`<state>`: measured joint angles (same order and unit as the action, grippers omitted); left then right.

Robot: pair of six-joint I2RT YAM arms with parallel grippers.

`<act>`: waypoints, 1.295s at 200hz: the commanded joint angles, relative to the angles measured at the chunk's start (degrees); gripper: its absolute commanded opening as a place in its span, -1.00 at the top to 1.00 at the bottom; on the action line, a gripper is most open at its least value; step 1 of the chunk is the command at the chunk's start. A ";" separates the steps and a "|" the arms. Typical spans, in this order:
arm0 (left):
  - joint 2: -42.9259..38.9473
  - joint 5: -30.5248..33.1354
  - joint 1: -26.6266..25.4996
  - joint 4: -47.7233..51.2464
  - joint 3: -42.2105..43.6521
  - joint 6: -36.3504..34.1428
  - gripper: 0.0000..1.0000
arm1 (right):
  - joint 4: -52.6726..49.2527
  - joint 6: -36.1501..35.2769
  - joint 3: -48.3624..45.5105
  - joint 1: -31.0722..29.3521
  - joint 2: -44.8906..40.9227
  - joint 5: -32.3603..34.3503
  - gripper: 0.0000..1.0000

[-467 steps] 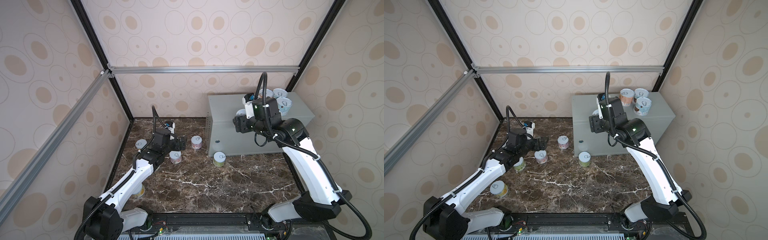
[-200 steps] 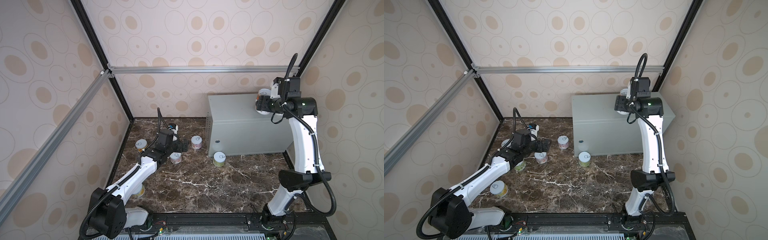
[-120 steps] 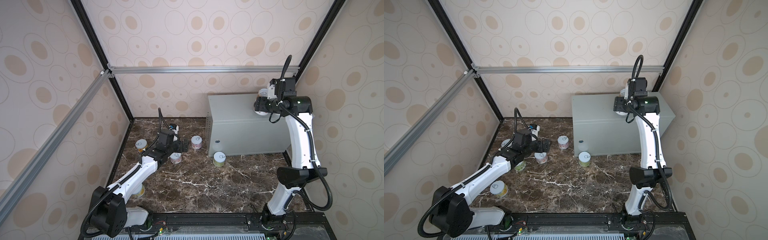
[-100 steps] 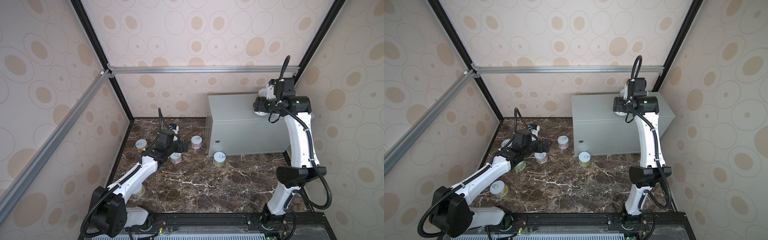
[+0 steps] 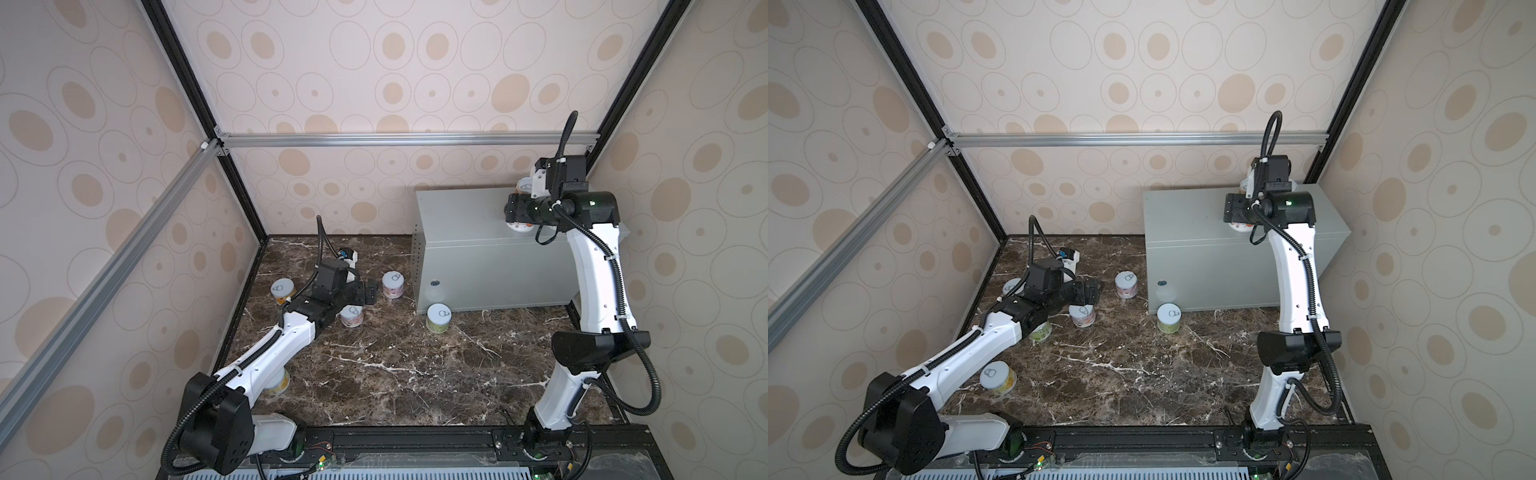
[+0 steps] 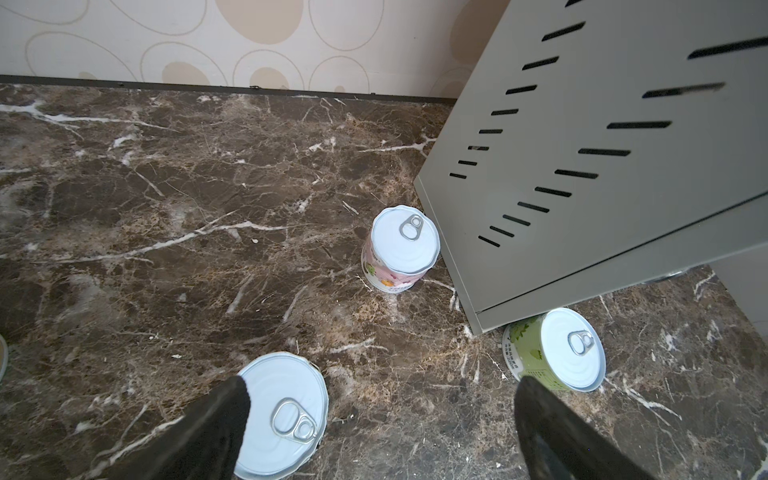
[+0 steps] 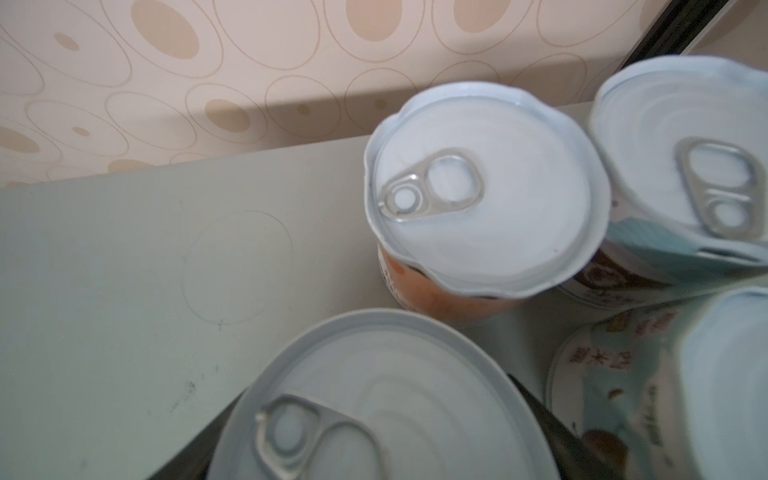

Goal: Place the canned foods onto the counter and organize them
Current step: 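Lower the can onto the cabinet top beside the orange and light-blue cans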

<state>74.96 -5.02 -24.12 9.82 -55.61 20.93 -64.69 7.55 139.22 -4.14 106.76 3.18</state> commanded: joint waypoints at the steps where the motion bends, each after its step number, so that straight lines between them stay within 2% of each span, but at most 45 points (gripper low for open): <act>1: -0.44 -0.26 -0.31 -0.45 -0.72 -0.53 -0.98 | 0.93 -0.44 1.76 0.10 -1.09 -0.03 -0.82; 78: -2.24 -0.60 -0.39 -0.88 -0.22 -0.08 -0.98 | 1.32 -0.35 1.41 0.09 -4.75 0.09 -1.00; 123: -3.89 -0.61 -0.83 -1.04 0.07 -0.10 -0.98 | 3.00 -0.18 -2.56 -0.16 -9.48 1.61 -0.98; 163: -4.63 -0.54 -1.41 -1.04 0.07 -0.08 -0.98 | 3.75 -1.27 -4.73 -4.82 -12.80 6.16 -1.00; 187: -5.08 -0.28 -1.72 -0.95 0.12 -0.08 -0.98 | 4.61 -0.84 -4.83 -8.91 -13.87 8.07 -0.79; 222: -5.35 -0.17 -1.81 -0.86 0.24 -0.19 -0.98 | 7.25 1.39 -7.20 -13.55 -14.02 5.84 -0.38; 259: -5.10 -0.23 -1.80 -0.79 0.15 -0.29 -0.98 | 7.28 3.42 -6.67 -14.34 -10.05 3.30 0.02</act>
<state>70.67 -5.06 -25.52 9.50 -55.29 20.95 -58.28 9.56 132.44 -18.22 94.21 8.21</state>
